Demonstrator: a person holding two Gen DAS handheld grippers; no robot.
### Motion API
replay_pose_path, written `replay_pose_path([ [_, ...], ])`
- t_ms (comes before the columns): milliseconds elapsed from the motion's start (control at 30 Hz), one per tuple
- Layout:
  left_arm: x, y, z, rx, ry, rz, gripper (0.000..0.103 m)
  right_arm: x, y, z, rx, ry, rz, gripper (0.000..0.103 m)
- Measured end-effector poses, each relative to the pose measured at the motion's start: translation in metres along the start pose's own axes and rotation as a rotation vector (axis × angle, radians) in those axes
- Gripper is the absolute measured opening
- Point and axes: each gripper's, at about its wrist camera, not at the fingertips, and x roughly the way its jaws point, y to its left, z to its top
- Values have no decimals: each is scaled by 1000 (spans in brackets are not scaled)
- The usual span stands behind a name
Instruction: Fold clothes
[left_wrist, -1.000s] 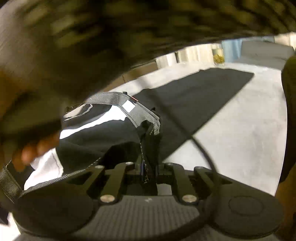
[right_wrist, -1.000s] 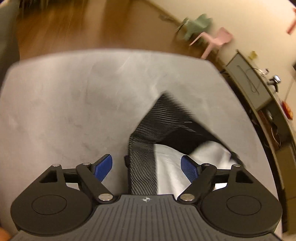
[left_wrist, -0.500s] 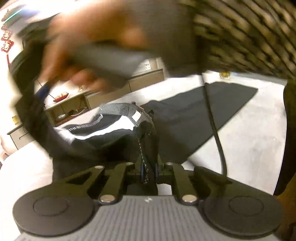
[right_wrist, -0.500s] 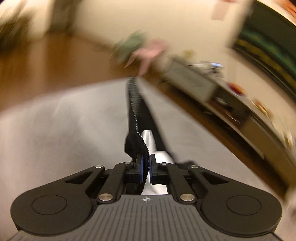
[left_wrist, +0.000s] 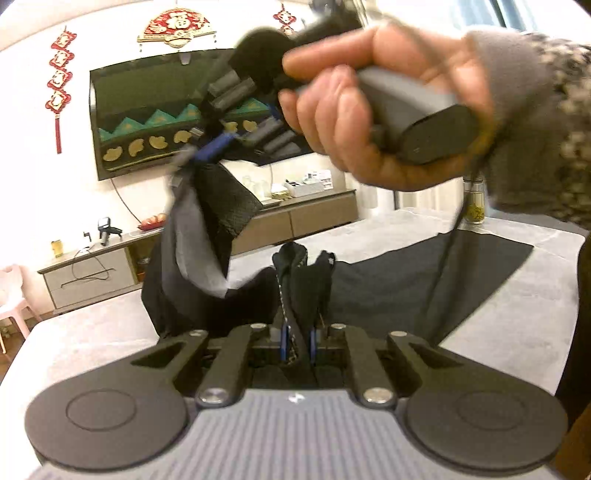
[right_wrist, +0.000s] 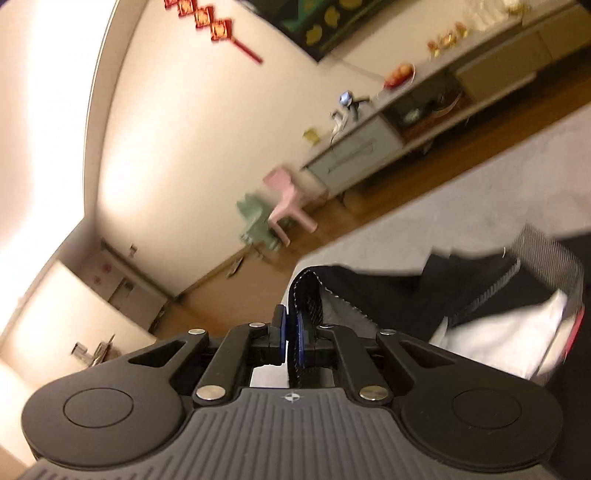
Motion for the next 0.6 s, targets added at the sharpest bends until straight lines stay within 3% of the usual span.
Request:
replay_pose_path([
  [133, -4, 5, 4, -8, -6, 6, 10, 10, -88, 28, 298, -53, -168, 8],
  [167, -6, 5, 5, -9, -10, 4, 10, 9, -111, 28, 348, -41, -209, 16],
  [200, -7, 5, 6, -9, -16, 2, 10, 8, -133, 25, 384, -21, -252, 34],
  [233, -9, 5, 6, -8, -22, 2, 10, 5, -149, 20, 388, -16, -294, 45],
  [300, -10, 5, 7, -10, -31, 1, 10, -9, -165, 10, 349, -42, -351, 51],
  [433, -13, 8, 8, -22, -44, -1, 10, -20, -174, 4, 252, -40, -343, 86],
  [600, -17, 7, 10, -11, -78, 1, 10, 0, -179, -3, 207, 7, -250, 93],
])
